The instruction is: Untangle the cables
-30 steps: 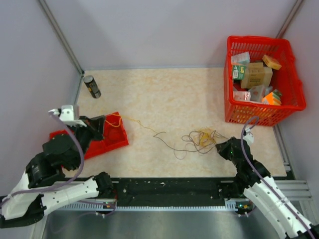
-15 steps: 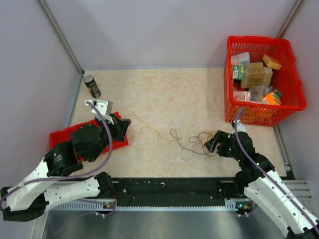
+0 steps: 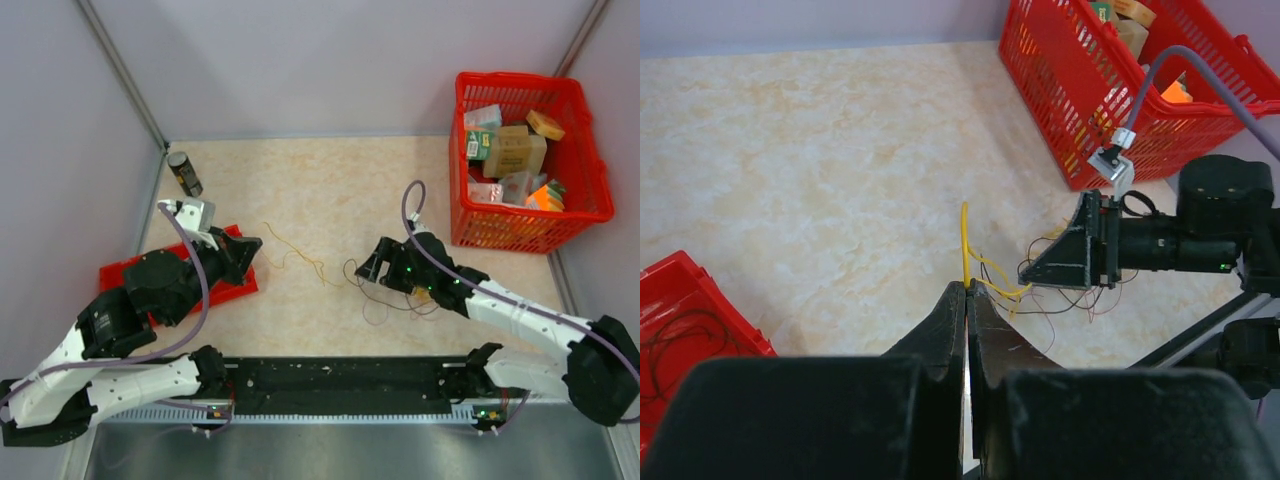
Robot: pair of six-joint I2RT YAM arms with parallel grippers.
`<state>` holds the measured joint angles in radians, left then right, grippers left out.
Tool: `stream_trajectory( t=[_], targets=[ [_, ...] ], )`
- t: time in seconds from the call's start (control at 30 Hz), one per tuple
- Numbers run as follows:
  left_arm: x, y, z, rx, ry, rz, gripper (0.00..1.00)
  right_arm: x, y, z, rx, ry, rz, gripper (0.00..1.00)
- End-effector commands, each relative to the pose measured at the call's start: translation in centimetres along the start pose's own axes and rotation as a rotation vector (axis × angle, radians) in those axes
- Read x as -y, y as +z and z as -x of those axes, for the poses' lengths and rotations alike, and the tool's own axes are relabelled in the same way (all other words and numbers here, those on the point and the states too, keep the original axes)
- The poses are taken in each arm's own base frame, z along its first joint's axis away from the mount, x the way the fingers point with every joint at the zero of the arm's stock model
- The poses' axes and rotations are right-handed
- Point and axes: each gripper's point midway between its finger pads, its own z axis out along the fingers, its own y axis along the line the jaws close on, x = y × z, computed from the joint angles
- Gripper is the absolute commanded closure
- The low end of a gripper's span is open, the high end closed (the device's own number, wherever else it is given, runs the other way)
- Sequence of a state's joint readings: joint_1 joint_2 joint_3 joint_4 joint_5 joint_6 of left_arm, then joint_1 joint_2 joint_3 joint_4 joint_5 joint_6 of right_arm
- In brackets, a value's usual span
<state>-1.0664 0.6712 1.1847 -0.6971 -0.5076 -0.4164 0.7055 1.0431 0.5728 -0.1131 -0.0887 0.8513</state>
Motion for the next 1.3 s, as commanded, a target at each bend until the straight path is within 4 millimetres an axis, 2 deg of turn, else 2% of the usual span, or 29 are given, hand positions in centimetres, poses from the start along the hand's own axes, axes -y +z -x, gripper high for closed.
stream_trajectory(
  t=[0.0, 0.03, 0.13, 0.27, 0.37, 0.43, 0.5, 0.6, 0.63, 0.67, 0.73, 0.83, 0.9, 0.97, 1.1, 1.27],
  targets=[
    [0.8, -0.2, 0.7, 0.014, -0.004, -0.041, 1.00, -4.4, 1.5, 6.2, 0.192, 0.254, 0.043, 0.18],
    [0.8, -0.1, 0.4, 0.007, -0.001, -0.041, 1.00, -4.5, 2.0, 6.6, 0.197, 0.287, 0.029, 0.19],
    [0.8, 0.1, -0.1, 0.001, 0.002, -0.042, 1.00, -4.1, 3.5, 5.8, 0.168, 0.379, -0.066, 0.20],
    [0.8, 0.2, -0.5, -0.009, 0.008, -0.051, 1.00, -5.6, 5.1, 4.4, 0.169, 0.436, -0.040, 0.22],
    [0.8, 0.2, -0.7, -0.009, 0.008, -0.054, 1.00, -6.3, 6.5, 3.7, 0.145, 0.481, -0.013, 0.34],
    [0.8, 0.0, -0.7, -0.008, 0.005, -0.058, 1.00, -5.9, 7.3, 3.8, 0.155, 0.493, -0.030, 0.52],
    [0.5, -0.3, -0.6, -0.010, 0.008, -0.052, 1.00, -4.5, 7.6, 4.5, 0.207, 0.477, -0.091, 0.63],
    [-1.0, -1.3, 0.1, -0.001, 0.018, 0.006, 1.00, -1.7, 7.0, 6.5, 0.324, 0.440, -0.181, 0.75],
    [-1.8, -1.8, 0.4, 0.008, 0.021, 0.039, 1.00, 0.0, 6.5, 6.6, 0.358, 0.415, -0.245, 0.82],
    [-2.5, -2.3, 0.7, 0.019, 0.021, 0.069, 1.00, 1.5, 5.7, 7.2, 0.405, 0.390, -0.295, 0.90],
    [-3.6, -2.9, 1.0, 0.034, 0.022, 0.108, 1.00, 4.3, 3.8, 8.5, 0.518, 0.324, -0.398, 0.97],
    [-4.2, -2.7, 0.3, 0.026, 0.014, 0.137, 1.00, 7.4, 0.7, 9.5, 0.644, 0.228, -0.507, 1.00],
    [-3.8, -1.6, -1.2, -0.012, 0.019, 0.136, 1.00, 8.7, -0.9, 10.2, 0.708, 0.146, -0.558, 1.00],
    [-3.0, -0.1, -2.7, -0.052, 0.035, 0.124, 1.00, 9.7, -1.6, 10.0, 0.725, 0.084, -0.574, 1.00],
    [-2.3, 3.2, -6.6, -0.146, 0.071, 0.157, 1.00, 8.7, -1.5, 10.0, 0.752, 0.070, -0.440, 1.00],
    [1.2, 7.5, -13.3, -0.287, -0.001, 0.042, 1.00, 8.7, -1.7, 10.0, 0.763, 0.077, -0.430, 1.00]
  ],
)
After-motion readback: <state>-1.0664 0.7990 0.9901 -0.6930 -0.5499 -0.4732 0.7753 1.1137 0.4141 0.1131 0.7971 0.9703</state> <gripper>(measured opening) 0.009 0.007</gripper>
